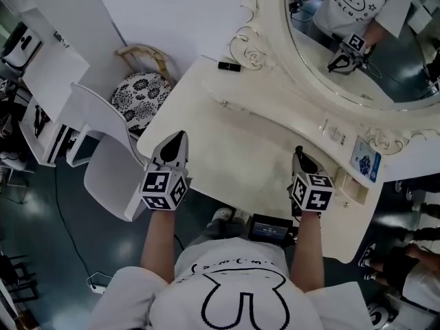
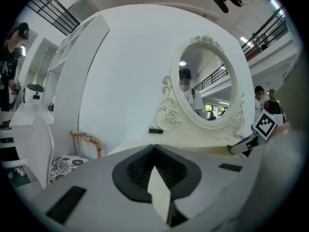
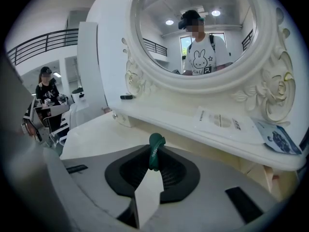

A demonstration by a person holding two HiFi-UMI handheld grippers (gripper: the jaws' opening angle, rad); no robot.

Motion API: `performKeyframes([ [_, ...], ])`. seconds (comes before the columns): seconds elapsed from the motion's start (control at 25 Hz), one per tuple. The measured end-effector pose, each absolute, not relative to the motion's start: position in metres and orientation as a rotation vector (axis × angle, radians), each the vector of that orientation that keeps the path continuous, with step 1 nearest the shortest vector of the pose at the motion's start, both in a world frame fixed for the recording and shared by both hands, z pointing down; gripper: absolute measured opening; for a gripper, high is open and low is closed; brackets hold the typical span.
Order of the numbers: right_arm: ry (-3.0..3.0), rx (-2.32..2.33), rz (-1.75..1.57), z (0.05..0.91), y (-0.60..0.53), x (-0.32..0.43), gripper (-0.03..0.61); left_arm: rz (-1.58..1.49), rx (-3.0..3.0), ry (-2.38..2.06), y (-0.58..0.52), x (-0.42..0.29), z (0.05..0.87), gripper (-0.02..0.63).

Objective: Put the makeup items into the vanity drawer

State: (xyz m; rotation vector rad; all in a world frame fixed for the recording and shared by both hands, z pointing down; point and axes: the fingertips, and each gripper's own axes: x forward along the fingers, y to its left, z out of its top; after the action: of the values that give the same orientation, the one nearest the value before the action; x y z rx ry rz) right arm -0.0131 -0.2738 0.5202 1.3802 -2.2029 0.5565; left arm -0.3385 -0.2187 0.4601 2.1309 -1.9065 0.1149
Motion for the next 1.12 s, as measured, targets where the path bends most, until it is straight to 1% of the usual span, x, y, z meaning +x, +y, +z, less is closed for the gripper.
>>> performKeyframes([
  [0.32,-2.267,1.438,0.483,0.484,-0.265,-0.007,0.061,0.078,2.224,-1.847,-0.228,-0.321,0.442,0.014],
  [0.76,-2.262,1.567,0.431,0.462,-0.242,0.009,0.063,0.06,2.362,-1.735,-0.24,-0.3,0.426,0.014],
  [1.12,-2.259,1.648,0.392,0.451,-0.224,0.042,0.064,0.071,2.465,-1.632,-0.247,-0.256,0.421,0.014],
])
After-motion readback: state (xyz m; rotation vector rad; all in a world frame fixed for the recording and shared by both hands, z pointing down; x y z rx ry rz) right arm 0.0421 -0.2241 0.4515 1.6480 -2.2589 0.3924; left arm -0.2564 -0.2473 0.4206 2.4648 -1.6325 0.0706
